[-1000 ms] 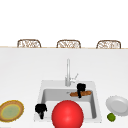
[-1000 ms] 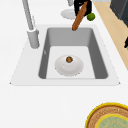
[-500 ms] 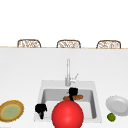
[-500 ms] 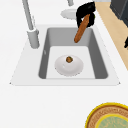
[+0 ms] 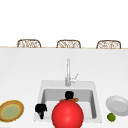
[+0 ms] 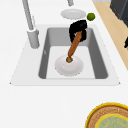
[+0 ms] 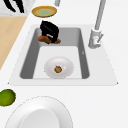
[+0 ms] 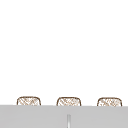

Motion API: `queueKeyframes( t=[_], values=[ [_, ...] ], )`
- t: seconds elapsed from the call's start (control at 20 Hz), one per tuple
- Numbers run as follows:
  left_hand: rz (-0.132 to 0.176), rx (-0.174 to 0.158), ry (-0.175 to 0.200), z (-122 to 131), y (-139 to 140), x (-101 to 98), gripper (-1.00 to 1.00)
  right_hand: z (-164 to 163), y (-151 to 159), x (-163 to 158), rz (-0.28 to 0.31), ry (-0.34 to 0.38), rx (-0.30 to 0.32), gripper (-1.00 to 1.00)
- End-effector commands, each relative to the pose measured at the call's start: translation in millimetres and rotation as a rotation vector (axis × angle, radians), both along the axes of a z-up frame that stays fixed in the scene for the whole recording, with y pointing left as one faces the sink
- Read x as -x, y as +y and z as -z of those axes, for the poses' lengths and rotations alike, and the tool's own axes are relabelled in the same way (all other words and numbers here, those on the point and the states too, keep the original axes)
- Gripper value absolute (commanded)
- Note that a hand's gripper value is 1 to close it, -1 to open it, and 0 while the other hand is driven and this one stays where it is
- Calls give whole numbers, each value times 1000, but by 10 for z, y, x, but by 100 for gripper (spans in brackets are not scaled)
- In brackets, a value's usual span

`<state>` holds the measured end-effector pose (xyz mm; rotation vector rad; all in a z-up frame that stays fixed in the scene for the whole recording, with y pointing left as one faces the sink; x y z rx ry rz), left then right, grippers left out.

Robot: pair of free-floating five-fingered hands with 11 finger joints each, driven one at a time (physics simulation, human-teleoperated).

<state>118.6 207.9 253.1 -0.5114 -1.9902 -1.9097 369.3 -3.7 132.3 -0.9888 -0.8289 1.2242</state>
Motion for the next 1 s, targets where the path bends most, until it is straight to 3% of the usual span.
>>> queueKeyframes(
  t=[0.0, 0.25, 0.5, 0.7, 0.95],
  values=[
    [0, 0, 0, 0, 0, 0, 0, 307, -58, -152, -20, -22, 26, 100],
    [0, 0, 0, 0, 0, 0, 0, 632, 5, -154, -20, -6, 18, 100],
    [0, 0, 0, 0, 0, 0, 0, 865, 68, -421, 2, 9, 33, 100],
    [0, 0, 0, 0, 0, 0, 0, 1104, 76, -656, -11, 31, 36, 100],
    [0, 0, 0, 0, 0, 0, 0, 1375, 21, -613, -46, 16, 7, 100]
  ],
)
